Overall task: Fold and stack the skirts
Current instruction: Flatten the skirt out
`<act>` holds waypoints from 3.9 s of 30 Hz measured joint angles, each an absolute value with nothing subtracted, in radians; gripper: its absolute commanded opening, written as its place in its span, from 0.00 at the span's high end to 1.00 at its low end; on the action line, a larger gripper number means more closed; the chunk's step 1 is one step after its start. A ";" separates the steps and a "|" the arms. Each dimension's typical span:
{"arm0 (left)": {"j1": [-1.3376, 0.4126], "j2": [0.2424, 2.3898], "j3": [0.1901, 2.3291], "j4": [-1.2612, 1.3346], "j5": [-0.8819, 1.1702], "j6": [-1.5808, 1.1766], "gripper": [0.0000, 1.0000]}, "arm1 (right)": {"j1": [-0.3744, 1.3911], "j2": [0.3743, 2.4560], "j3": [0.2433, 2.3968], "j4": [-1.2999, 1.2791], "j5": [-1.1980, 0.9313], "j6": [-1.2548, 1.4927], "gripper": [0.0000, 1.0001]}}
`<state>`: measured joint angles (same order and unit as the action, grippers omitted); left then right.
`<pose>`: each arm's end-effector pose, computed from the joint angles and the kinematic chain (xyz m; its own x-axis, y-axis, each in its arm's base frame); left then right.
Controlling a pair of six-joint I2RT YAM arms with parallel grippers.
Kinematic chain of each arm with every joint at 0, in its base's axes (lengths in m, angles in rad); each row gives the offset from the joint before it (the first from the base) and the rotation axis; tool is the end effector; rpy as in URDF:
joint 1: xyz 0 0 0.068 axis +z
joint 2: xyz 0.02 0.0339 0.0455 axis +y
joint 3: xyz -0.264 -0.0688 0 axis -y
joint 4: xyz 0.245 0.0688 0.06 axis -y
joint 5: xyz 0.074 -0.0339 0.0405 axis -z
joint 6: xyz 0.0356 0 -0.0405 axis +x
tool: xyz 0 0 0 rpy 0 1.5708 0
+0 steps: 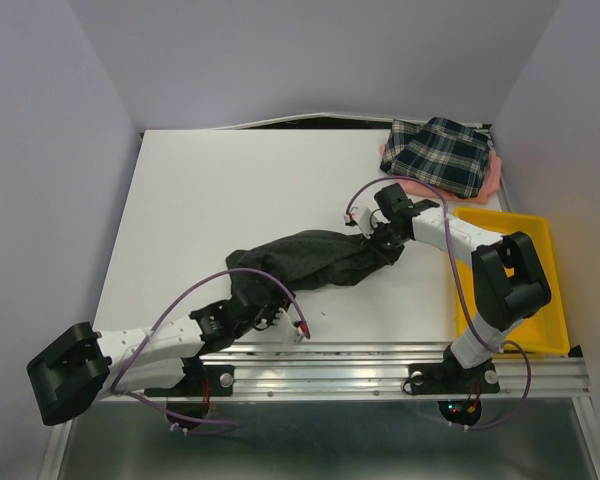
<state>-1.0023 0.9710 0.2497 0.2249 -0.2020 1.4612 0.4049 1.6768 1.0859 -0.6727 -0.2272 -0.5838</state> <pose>0.1085 -0.1565 0.1628 0.6982 0.7159 -0.0012 0.3348 -0.3250 0.8845 0.2888 0.1325 0.1858 -0.4849 -0.7921 -0.3706 -0.8554 0.5178 0.0125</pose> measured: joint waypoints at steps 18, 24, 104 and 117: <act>-0.994 1.032 0.389 0.314 -0.228 1.366 1.00 | 0.405 1.647 1.086 -0.674 -0.212 -0.593 0.99; -0.804 0.991 0.796 0.031 -0.086 1.066 1.00 | 0.405 1.571 1.091 -0.675 -0.141 -0.654 0.99; -0.098 1.523 1.124 -0.358 0.705 0.519 1.00 | 0.381 1.685 1.372 -0.657 -0.168 -0.636 0.13; -0.080 1.531 1.124 -0.325 0.707 0.457 1.00 | 0.263 1.651 1.483 -0.678 -0.382 -0.082 0.29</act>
<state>-0.0799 1.5307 1.1240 -0.3248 0.7074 0.4572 0.2630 1.6512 1.4830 -0.6785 -0.3817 -0.0818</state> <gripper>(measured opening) 0.046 0.727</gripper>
